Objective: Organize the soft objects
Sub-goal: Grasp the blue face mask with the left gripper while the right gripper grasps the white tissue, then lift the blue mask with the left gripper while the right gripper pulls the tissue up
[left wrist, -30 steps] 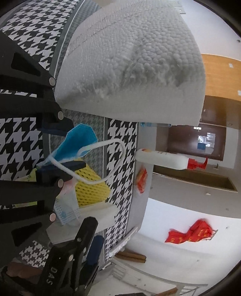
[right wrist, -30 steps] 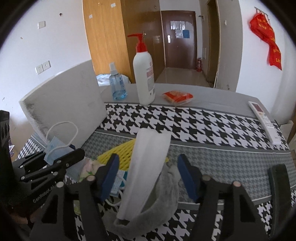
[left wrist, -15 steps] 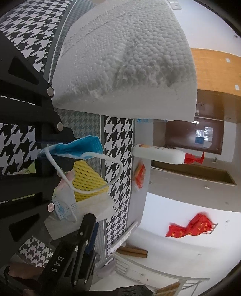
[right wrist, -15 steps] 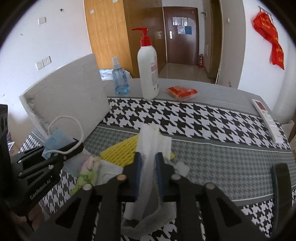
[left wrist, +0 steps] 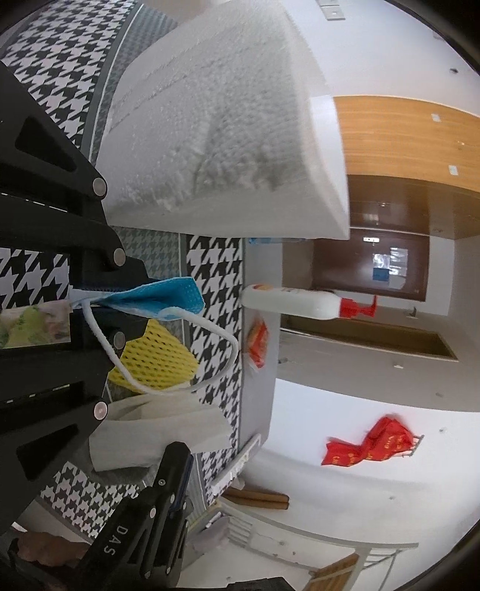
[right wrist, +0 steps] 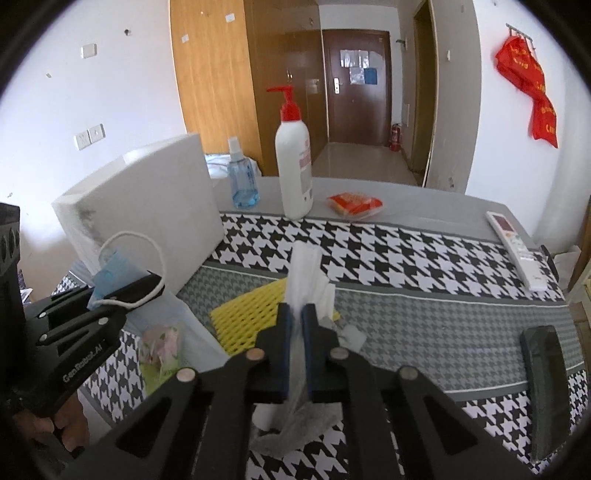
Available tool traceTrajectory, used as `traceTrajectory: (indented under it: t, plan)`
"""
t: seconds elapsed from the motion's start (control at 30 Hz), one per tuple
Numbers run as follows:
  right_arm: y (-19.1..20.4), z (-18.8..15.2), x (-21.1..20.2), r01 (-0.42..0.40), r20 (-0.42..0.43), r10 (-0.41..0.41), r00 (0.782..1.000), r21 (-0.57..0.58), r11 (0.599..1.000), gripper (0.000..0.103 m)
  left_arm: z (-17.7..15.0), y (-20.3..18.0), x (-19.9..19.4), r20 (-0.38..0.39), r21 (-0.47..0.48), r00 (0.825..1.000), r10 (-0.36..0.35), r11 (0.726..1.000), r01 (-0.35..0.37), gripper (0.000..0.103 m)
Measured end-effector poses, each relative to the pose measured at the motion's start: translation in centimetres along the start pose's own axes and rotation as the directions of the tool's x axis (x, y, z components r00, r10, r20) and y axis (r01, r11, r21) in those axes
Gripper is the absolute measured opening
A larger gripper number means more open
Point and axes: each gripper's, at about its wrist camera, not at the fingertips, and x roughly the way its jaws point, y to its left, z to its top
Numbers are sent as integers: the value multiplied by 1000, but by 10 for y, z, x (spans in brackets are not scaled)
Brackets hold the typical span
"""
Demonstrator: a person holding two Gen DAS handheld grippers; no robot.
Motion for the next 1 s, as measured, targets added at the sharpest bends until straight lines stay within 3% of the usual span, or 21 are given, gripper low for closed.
traceTrajectory:
  t: [0.3,0.63,0.7,0.87,1.0]
  plan:
    - [-1,-1,-21,-2,48,1,999,12,1000,9,10,-7,-21,51,19,999,2,1000,-3,6]
    - [10,-5,6,-53,-32,53,998,-18,998,10,17,0,-30,92,14,996,15,1000,-17,6]
    - [14,-8,13,-59,-55,57,997,-29,998,13,18,3,-30,97,11,995,19,1000,-20,6]
    - [24,-14,23,-68,-76,63,995,-58,996,44,18,6,-31,97,6,995,22,1000,-22,6]
    - [29,-17,28,-72,-92,65,994,-74,995,45,16,10,-33,95,-2,995,18,1000,-18,6]
